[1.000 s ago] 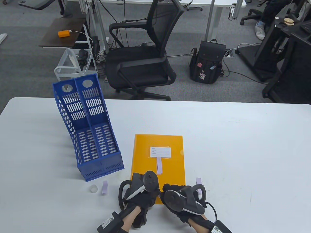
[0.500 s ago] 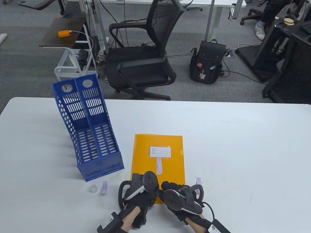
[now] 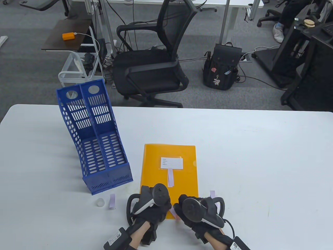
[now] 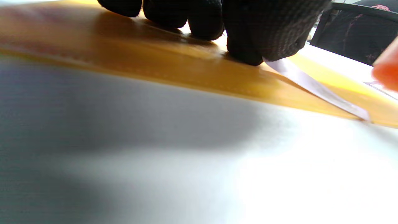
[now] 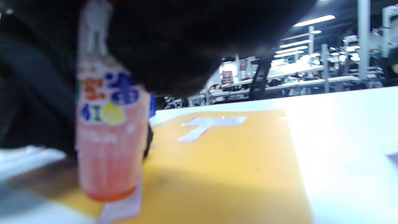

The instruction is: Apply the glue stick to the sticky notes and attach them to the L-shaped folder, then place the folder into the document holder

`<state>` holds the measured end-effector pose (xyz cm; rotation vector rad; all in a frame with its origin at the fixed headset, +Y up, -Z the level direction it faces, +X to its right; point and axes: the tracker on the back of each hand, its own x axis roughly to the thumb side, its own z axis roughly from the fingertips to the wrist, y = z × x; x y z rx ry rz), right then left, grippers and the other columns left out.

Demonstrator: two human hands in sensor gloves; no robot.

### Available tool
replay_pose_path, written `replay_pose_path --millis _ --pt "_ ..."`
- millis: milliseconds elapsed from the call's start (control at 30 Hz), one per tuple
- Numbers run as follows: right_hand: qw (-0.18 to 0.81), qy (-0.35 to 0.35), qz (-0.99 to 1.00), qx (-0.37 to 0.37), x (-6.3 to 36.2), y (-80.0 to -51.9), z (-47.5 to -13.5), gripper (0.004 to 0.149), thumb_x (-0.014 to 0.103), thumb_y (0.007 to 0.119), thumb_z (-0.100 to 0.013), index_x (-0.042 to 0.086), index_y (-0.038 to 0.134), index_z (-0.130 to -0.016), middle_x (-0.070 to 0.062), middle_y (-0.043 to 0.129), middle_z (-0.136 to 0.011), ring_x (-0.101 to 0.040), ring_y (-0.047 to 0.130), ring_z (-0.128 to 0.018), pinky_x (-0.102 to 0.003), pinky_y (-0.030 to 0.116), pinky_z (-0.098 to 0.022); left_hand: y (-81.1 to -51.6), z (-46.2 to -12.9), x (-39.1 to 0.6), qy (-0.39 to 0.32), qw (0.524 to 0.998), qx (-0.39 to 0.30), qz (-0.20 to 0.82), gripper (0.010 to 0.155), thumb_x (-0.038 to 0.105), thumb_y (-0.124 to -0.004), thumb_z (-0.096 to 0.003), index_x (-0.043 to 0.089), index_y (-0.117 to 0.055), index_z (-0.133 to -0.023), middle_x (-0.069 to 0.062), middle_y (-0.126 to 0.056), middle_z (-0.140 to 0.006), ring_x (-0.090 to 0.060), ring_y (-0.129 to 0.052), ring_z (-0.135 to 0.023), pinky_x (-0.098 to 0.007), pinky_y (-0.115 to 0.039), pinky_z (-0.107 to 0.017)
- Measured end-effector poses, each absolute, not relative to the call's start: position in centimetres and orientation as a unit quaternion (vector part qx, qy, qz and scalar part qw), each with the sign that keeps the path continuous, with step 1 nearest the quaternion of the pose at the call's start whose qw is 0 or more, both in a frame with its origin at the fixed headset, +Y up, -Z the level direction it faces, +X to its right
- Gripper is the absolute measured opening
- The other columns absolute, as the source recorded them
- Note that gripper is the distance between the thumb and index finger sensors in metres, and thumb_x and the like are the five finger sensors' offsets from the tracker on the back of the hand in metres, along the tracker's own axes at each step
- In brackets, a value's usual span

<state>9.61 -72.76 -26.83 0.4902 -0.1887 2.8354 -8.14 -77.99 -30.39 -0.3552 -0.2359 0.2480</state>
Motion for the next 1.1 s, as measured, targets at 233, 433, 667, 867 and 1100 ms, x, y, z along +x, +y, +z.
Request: replay_pose_path --millis 233,433,667,867,1100 --pt "0.189 -0.06 0.973 0.117 12.9 -71.5 -27.1 0.054 0.049 0.079 -0.045 0.013 0.088 -0.085 -0.015 0.101 -0.049 -0.022 0.101 -0.021 -0.036 0.087 -0.013 -78.0 -30.4 -8.1 -0.117 0.97 -0.176 0.122 0.038 0.044 -0.08 -0.0489 0.028 -0.082 -0.083 -0.002 -0.059 -0.108 -0.031 -0.053 -0.104 -0.058 -0.05 -0.074" --pt "0.234 -0.001 0.965 0.121 13.5 -72.8 -28.1 0.071 0.03 0.085 -0.045 -0.009 0.059 -0.098 -0.024 0.084 -0.078 -0.033 0.1 -0.053 -0.047 0.09 -0.038 -78.0 -30.4 -8.2 -0.117 0.97 -0.177 0.122 0.038 0.044 -0.079 -0.0491 0.028 -0.082 -0.083 -0.002 -0.059 -0.109 -0.031 -0.053 -0.104 -0.058 -0.049 -0.075" --pt "0.228 -0.033 0.967 0.11 13.7 -73.8 -28.6 0.065 0.031 0.081 -0.045 -0.01 0.067 -0.093 -0.024 0.086 -0.074 -0.035 0.101 -0.054 -0.051 0.089 -0.038 -78.0 -30.6 -8.5 -0.12 0.966 -0.187 0.136 0.038 0.045 -0.079 -0.049 0.029 -0.082 -0.083 -0.002 -0.059 -0.109 -0.03 -0.052 -0.104 -0.057 -0.049 -0.075" --pt "0.304 -0.005 0.947 0.101 13.5 -75.3 -29.0 0.062 0.047 0.063 -0.049 -0.003 0.066 -0.087 -0.026 0.085 -0.079 -0.045 0.095 -0.066 -0.056 0.084 -0.041 -78.0 -30.6 -8.5 -0.121 0.966 -0.184 0.133 0.038 0.045 -0.079 -0.049 0.029 -0.082 -0.083 -0.002 -0.059 -0.109 -0.03 -0.052 -0.104 -0.057 -0.049 -0.075" --pt "0.477 0.136 0.862 0.1 12.5 -78.0 -29.9 0.063 0.043 0.06 -0.051 -0.004 0.051 -0.091 -0.036 0.061 -0.092 -0.057 0.07 -0.081 -0.062 0.07 -0.054 -78.1 -30.5 -8.5 -0.12 0.967 -0.179 0.135 0.038 0.044 -0.079 -0.049 0.027 -0.082 -0.083 -0.003 -0.06 -0.109 -0.031 -0.053 -0.104 -0.058 -0.05 -0.075"
